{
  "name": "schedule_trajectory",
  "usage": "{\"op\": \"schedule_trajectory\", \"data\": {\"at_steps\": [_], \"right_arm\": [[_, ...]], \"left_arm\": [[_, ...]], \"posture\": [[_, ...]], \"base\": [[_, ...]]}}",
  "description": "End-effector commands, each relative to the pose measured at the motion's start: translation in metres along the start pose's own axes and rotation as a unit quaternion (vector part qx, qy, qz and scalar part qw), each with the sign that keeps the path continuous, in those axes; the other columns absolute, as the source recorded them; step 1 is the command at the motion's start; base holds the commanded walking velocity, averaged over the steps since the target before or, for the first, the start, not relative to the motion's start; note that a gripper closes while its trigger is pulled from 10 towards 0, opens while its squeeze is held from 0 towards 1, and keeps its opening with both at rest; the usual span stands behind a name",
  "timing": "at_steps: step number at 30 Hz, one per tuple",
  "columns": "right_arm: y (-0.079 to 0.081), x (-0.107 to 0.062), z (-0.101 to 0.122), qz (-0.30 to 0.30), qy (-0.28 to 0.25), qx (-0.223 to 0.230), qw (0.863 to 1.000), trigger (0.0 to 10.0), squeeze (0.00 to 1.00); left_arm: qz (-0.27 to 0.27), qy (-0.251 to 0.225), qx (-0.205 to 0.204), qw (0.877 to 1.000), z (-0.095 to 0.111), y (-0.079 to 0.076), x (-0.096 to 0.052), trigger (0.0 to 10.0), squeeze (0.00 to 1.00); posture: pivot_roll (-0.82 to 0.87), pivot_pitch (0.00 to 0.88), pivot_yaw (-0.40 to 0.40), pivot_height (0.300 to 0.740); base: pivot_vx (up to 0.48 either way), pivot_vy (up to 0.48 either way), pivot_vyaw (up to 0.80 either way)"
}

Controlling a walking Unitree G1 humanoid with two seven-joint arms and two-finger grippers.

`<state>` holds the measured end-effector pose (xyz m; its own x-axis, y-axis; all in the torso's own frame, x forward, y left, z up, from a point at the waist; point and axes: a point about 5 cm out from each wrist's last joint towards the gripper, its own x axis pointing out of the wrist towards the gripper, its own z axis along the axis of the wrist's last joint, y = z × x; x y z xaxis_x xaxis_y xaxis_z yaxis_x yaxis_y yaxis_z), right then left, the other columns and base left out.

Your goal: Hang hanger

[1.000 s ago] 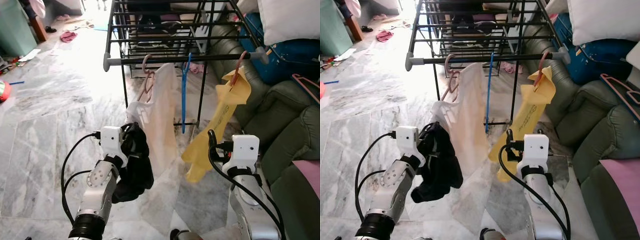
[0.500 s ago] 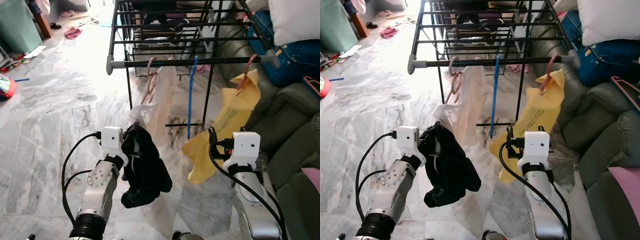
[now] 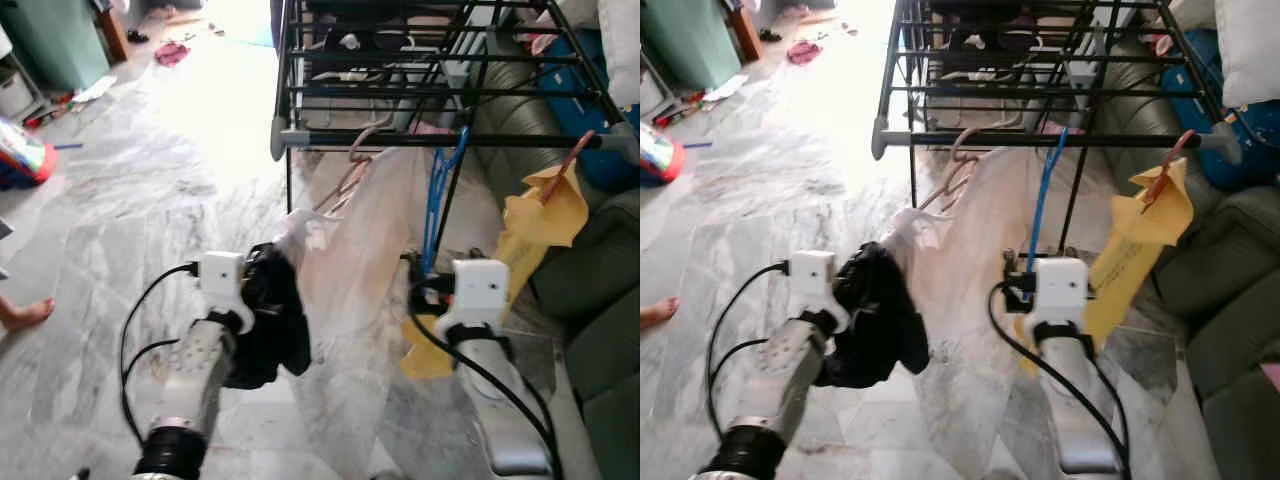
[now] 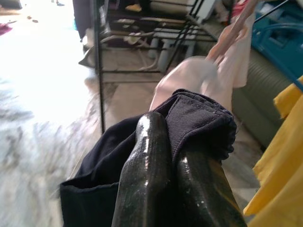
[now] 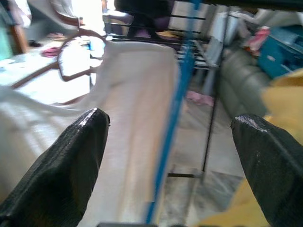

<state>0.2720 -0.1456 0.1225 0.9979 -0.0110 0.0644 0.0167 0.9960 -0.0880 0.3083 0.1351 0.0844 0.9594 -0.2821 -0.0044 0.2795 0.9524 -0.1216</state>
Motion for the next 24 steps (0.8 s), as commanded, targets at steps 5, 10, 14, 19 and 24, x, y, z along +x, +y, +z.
{"op": "schedule_trajectory", "data": {"at_steps": [5, 10, 14, 19, 24], "right_arm": [[-0.002, 0.0, -0.003, -0.009, 0.008, 0.001, 1.0, 10.0, 0.0], [-0.002, 0.0, -0.003, -0.009, 0.007, 0.001, 1.0, 10.0, 0.0], [-0.002, 0.0, -0.004, -0.008, 0.007, 0.0, 1.0, 10.0, 0.0], [-0.004, 0.004, -0.004, -0.013, 0.012, -0.007, 1.0, 10.0, 0.0], [-0.011, 0.017, 0.001, -0.014, 0.014, -0.008, 1.0, 10.0, 0.0]], "left_arm": [[-0.015, -0.007, 0.0, 1.0, 0.003, -0.007, 0.002, 10.0, 0.0], [-0.016, -0.007, -0.003, 1.0, 0.002, -0.009, 0.001, 10.0, 0.0], [-0.021, -0.003, -0.004, 1.0, 0.001, -0.011, 0.001, 10.0, 0.0], [-0.023, -0.002, -0.004, 1.0, 0.001, -0.01, 0.0, 10.0, 0.0], [-0.03, 0.003, 0.0, 1.0, 0.0, -0.01, -0.004, 10.0, 0.0]], "posture": [[-0.2, 0.168, 0.012, 0.74], [-0.2, 0.169, 0.013, 0.74], [-0.19, 0.172, 0.009, 0.74], [-0.18, 0.187, 0.007, 0.74], [-0.17, 0.21, 0.011, 0.74]], "base": [[0.252, 0.0, -0.69], [0.0, 0.0, -0.49], [0.0, 0.0, 0.0], [0.0, 0.0, 0.0], [0.0, 0.0, 0.0]]}}
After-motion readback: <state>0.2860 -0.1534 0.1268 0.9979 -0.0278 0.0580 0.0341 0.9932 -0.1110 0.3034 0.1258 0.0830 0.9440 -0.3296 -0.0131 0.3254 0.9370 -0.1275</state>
